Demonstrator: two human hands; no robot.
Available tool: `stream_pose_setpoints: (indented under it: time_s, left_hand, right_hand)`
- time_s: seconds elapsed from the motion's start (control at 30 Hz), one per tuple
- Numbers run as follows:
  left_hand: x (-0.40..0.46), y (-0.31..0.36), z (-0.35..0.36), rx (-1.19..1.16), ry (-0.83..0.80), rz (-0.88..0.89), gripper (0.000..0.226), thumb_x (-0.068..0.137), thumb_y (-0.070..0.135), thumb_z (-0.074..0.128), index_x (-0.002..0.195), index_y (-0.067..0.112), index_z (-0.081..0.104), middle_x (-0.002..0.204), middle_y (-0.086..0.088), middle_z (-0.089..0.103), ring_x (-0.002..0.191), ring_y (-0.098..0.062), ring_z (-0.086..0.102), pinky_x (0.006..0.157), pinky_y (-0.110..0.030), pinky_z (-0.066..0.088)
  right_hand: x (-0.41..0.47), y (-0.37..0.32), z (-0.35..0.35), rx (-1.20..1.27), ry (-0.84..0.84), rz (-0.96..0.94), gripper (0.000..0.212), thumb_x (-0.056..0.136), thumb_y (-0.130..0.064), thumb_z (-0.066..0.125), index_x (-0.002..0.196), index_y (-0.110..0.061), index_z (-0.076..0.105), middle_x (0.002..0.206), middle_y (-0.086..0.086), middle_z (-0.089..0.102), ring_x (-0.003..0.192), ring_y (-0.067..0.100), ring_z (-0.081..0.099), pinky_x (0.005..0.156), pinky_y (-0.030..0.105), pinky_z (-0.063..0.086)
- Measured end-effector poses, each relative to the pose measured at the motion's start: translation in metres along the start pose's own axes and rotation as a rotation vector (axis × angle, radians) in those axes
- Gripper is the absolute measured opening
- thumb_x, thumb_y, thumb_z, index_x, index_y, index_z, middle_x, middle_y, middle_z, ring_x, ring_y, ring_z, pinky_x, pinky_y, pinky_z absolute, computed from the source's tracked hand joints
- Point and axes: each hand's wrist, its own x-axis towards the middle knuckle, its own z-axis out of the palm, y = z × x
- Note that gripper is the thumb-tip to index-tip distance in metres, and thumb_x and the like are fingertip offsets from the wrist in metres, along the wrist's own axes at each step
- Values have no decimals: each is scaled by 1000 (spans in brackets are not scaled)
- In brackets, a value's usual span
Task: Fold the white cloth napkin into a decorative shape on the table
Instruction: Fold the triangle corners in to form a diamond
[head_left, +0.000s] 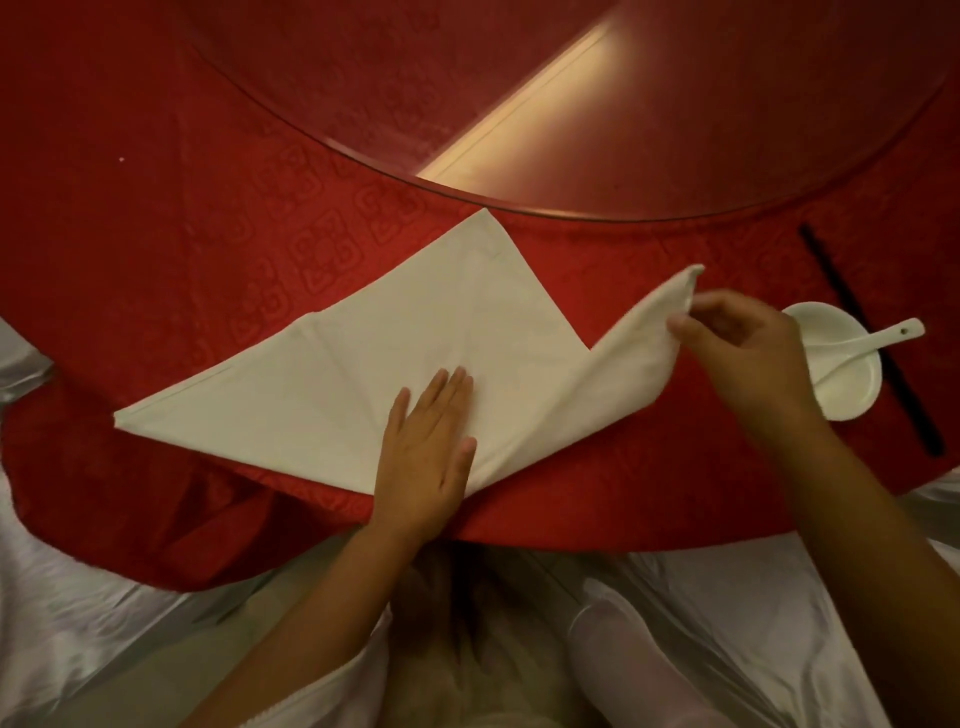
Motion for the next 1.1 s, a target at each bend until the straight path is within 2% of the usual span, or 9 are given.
stream_pose_setpoints:
  time_s: [0.1,0.23,0.43,0.63,0.8,0.87,0.97,1.03,1.1]
  left_hand:
    - [-2,1,-1,-119,71,-48,64,96,50,8,144,12,28,148,-7,38,137,-14,30,117,-32,10]
    - [-2,1,0,-136,83,-63,56,95,40,23,146,15,23,149,0,31,135,-10,33,117,-26,7]
    - [-3,-2,2,-117,96,-29,56,96,35,26,147,26,6,152,3,21,138,-7,26,117,-26,6]
    - [-1,-1,5,86,42,-16,56,95,28,28,147,16,12,153,-2,19,140,-14,24,117,-37,14]
    - [1,-1,11,275,-31,-21,57,94,32,27,147,14,18,154,-5,16,142,-22,20,114,-49,13]
    - [1,-1,12,311,-53,-24,59,93,34,28,147,14,19,155,-5,15,143,-22,16,116,-49,12]
    - [2,0,12,332,-74,-37,60,93,39,27,148,14,19,155,-5,15,144,-22,14,117,-48,11]
    - [3,1,11,331,-82,-33,61,93,39,28,148,15,20,155,-5,17,144,-22,15,116,-47,9]
    - [4,1,10,336,-83,-34,60,93,39,28,147,14,22,155,-6,20,143,-23,16,114,-47,10]
  right_hand:
    - [36,-6,40,68,-36,-17,15,84,1,59,90,-12,65,81,-10,64,69,-11,59,68,9,47]
    - [76,-6,83,85,-97,0,13,84,0,59,85,-10,68,76,-6,65,66,-6,58,66,16,46]
    - [112,1,123,31,-69,103,12,81,-7,61,80,-13,71,83,7,68,78,18,60,72,34,47]
    - [113,6,138,-198,-57,108,12,79,-18,62,86,-21,71,91,1,73,93,20,66,95,49,44]
    - [111,4,141,-313,12,44,10,81,-21,62,88,-22,69,89,-5,68,91,16,63,100,40,36]
    - [109,4,142,-432,51,-21,17,82,-22,61,99,-20,65,99,-1,65,101,21,58,94,36,31]
    - [90,6,141,-693,111,-366,41,86,-24,52,125,-15,53,130,8,56,124,28,46,97,41,30]
    - [67,14,143,-853,-24,-578,51,92,-31,38,140,-16,36,148,8,38,139,26,29,109,48,19]
    - [47,28,146,-996,-276,-591,57,95,-40,24,147,-21,13,157,5,14,145,19,6,114,50,0]
